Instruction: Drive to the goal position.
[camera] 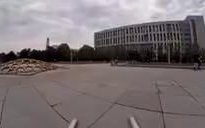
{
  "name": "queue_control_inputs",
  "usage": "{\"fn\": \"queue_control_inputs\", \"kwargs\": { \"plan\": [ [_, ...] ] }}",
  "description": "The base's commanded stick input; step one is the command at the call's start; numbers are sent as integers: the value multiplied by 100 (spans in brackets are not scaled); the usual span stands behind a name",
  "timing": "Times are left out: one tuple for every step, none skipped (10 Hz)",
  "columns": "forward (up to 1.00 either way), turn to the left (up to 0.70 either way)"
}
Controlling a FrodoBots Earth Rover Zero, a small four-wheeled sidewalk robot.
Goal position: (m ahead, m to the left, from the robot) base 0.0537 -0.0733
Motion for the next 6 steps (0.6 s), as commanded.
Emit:
{"fn": "queue_control_inputs", "kwargs": {
  "plan": [
    [70, 29],
    [70, 25],
    [70, 20],
    [70, 16],
    [70, 12],
    [70, 8]
  ]
}}
